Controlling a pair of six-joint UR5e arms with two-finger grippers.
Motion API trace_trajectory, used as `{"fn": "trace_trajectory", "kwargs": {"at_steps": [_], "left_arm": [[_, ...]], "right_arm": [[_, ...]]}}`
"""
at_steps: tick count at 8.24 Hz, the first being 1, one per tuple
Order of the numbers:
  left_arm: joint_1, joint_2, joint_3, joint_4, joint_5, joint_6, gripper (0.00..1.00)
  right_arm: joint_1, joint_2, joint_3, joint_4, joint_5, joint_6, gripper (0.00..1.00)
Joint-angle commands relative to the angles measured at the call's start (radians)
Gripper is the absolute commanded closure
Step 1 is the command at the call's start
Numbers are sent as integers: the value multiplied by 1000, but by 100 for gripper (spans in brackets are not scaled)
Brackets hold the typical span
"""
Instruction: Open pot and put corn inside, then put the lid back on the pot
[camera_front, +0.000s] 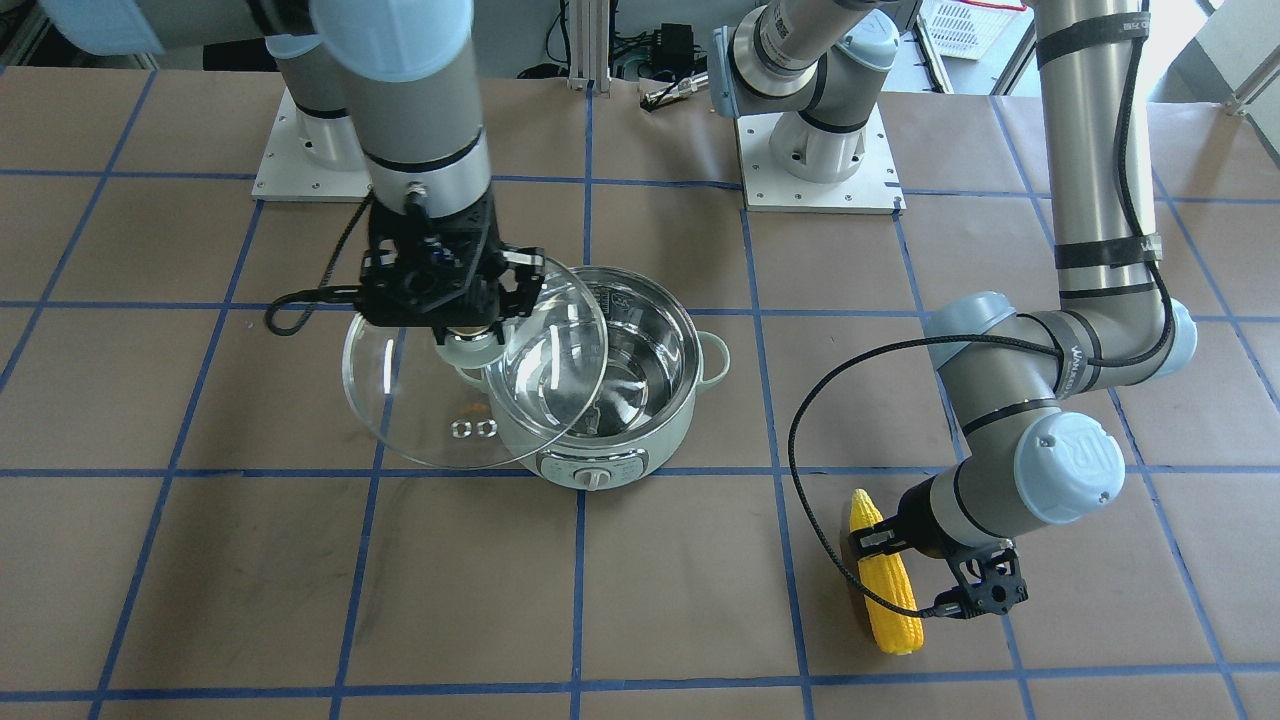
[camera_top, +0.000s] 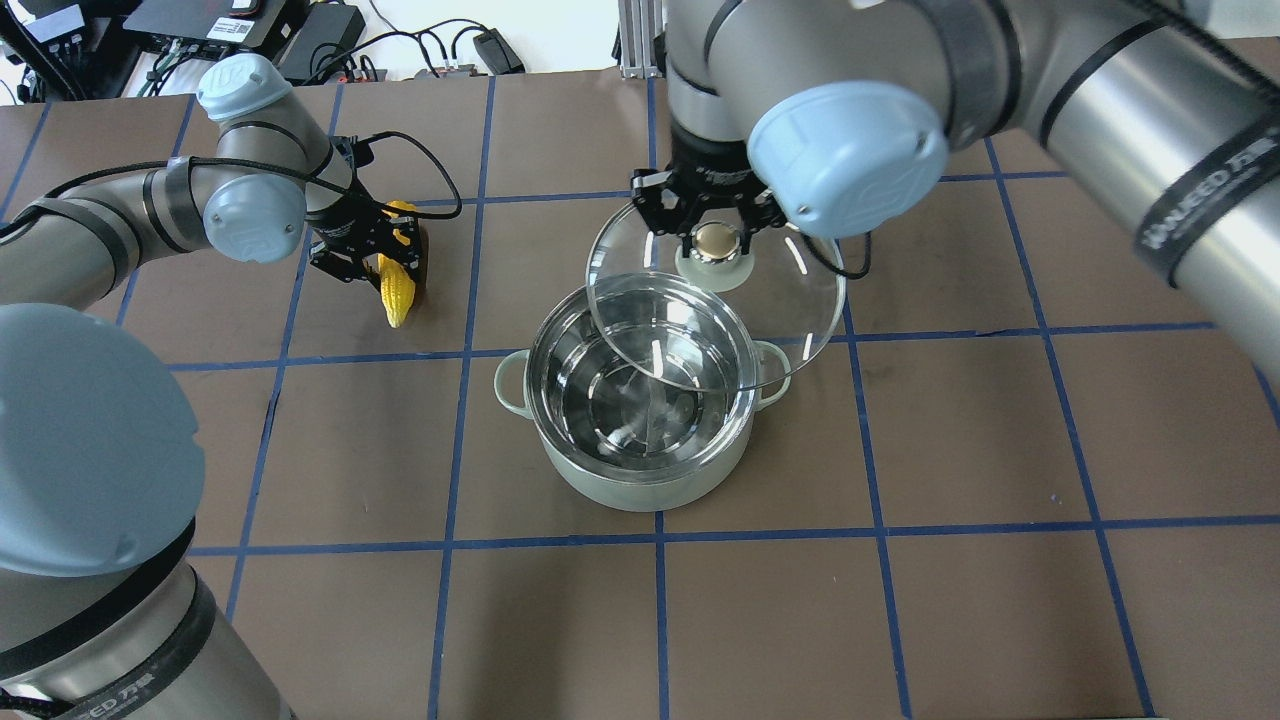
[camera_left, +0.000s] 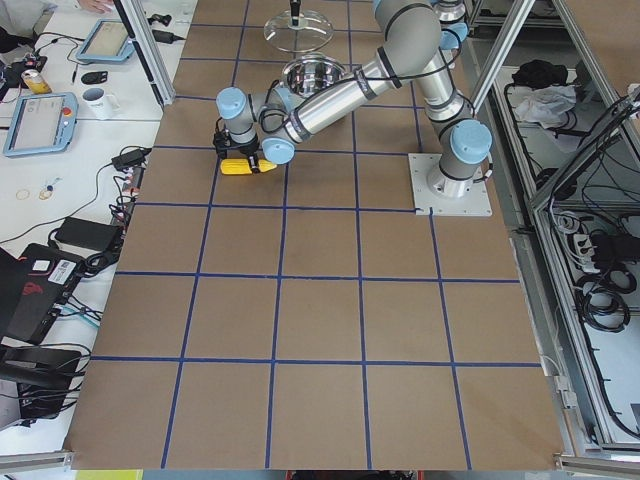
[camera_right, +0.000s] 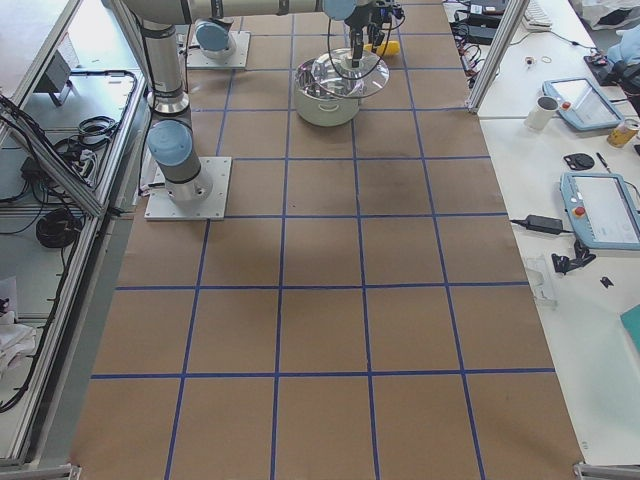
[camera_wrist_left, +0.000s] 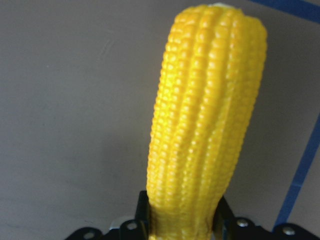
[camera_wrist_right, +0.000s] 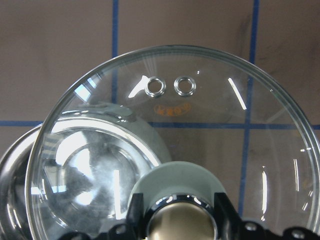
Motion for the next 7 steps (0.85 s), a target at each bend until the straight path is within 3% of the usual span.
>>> {"fn": "trace_trajectory", "kwargs": {"at_steps": [1,3,7], "left_arm": [[-5,46,3,-15,3,-19,100],[-44,144,8,-104,2,-94,100],[-268,315,6,-225,0,-378,100]], "right_arm": [[-191,-36,-13,51,-30,-210,93],[-262,-36,-13,54,-92,-275,94],[-282,-36,1,56,-90,-315,95]]}}
